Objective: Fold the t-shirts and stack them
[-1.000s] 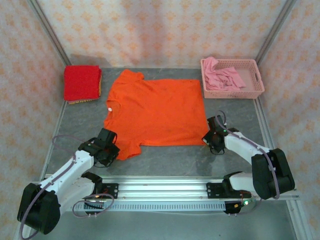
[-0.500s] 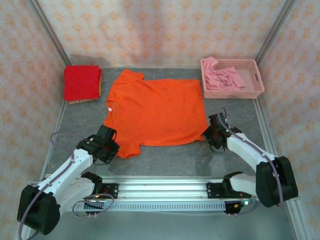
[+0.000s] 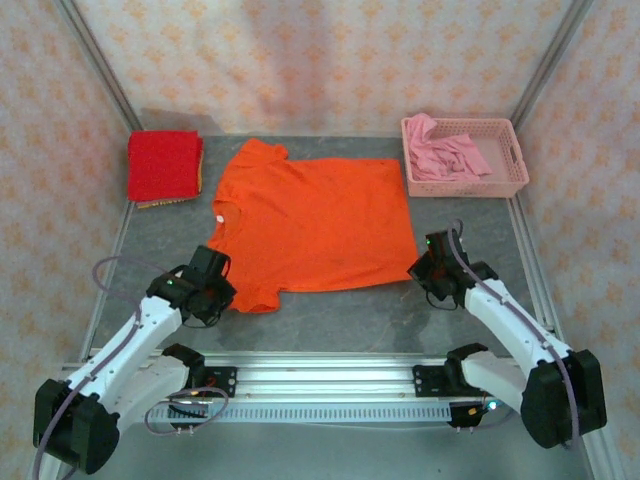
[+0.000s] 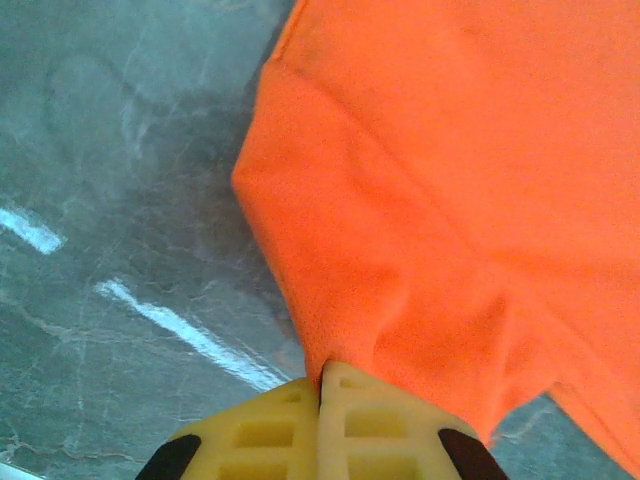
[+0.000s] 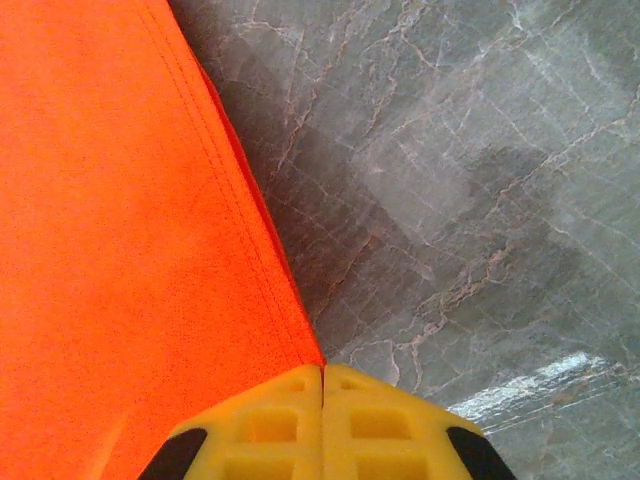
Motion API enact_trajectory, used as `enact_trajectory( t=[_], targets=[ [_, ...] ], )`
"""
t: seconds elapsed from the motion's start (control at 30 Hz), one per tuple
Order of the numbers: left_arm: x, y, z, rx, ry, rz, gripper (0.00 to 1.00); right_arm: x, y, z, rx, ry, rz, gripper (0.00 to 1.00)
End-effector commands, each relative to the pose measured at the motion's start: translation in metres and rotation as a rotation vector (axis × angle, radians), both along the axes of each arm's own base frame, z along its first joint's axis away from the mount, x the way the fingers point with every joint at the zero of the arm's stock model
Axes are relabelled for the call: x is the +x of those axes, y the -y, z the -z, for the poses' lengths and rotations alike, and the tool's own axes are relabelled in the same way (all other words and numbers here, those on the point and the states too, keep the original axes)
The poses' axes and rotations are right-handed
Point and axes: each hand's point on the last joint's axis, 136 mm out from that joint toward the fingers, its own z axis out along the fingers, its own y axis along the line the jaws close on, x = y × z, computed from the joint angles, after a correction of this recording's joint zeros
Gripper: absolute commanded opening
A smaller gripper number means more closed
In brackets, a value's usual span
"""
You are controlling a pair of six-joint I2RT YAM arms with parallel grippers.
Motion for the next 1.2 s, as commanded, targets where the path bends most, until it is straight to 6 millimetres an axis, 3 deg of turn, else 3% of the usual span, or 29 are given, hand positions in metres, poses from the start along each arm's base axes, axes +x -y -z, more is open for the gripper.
enact_trajectory(
  t=[0.0, 0.23, 0.57, 0.7, 0.93, 1.17],
  targets=[
    [0.007, -0.006, -0.016, 0.05, 0.021, 0.019, 0.0, 0.004, -0.001, -0.013, -0.018, 0.014, -0.02, 0.0],
    [0.032, -0.002, -0.029, 0.075, 0.044, 0.05, 0.0, 0.031, -0.004, -0.04, -0.026, 0.098, -0.023, 0.0],
    [0.075, -0.007, -0.062, 0.118, 0.097, 0.071, 0.0, 0.062, -0.011, -0.064, -0.051, 0.148, -0.049, 0.0],
    [0.085, -0.009, -0.064, 0.132, 0.087, 0.084, 0.0, 0.068, -0.009, -0.068, -0.076, 0.153, -0.046, 0.0],
    [0.094, -0.025, -0.071, 0.156, 0.1, 0.048, 0.0, 0.066, 0.009, -0.051, -0.147, 0.107, 0.012, 0.0],
    [0.107, -0.025, -0.077, 0.154, 0.114, 0.068, 0.0, 0.072, 0.005, -0.047, -0.113, 0.105, 0.006, 0.0]
  ],
)
